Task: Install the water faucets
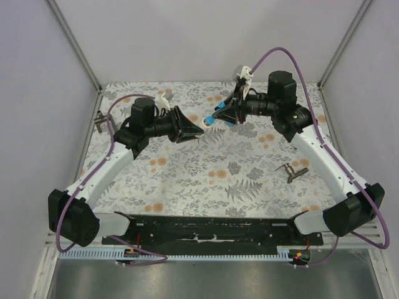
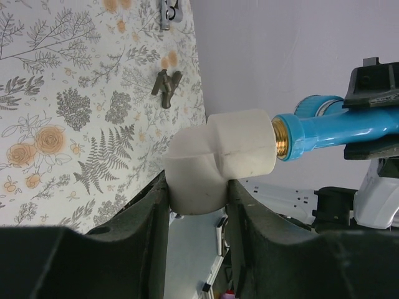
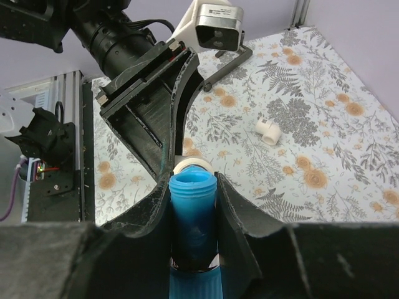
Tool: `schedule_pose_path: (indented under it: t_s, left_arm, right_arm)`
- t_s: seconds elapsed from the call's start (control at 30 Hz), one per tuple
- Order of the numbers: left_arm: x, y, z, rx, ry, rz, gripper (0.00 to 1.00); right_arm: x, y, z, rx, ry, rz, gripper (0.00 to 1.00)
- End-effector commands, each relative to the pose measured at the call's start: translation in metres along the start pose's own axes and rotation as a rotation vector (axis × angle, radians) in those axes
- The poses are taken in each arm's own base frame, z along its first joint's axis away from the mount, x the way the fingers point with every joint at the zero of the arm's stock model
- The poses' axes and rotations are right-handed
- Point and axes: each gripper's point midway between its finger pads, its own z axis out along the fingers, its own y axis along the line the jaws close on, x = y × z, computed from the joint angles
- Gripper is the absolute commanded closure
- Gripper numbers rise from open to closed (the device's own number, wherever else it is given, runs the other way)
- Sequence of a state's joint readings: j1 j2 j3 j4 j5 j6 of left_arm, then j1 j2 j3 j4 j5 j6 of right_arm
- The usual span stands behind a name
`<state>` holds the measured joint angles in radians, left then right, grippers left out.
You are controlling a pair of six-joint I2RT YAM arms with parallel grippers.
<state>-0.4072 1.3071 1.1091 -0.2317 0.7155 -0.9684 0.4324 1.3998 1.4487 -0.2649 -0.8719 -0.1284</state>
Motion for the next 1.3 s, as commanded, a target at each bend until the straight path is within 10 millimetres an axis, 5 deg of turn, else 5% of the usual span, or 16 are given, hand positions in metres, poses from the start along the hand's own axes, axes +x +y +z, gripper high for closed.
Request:
schedule_pose_path:
  t_s: [0.0,0.7,1.03,1.27]
  left_arm:
    - [-0.013,-0.048,-0.016,0.158,-0.113,0.099,0.98]
    - [-0.028,-0.06,-0.021,0.132,-0.515,0.305,0.98]
    - [-0.015,-0.077,-0.03,0.111,-0.722,0.564,0.98]
    - [-0.002,-0.067,-0.026,0.044,-0.823,0.751,0.98]
  right_arm:
    - [-0.007,-0.009,0.004,0.08,-0.014,0.058,1.0]
    - [0.025,-0.03,0.013,0.473,-0.078,0.584,1.0]
    - [0.053,-0.034,0.004,0.673,-0.214,0.916,1.0]
    - [0.064,-0.031,0.007,0.677,-0.307,1.166,1.0]
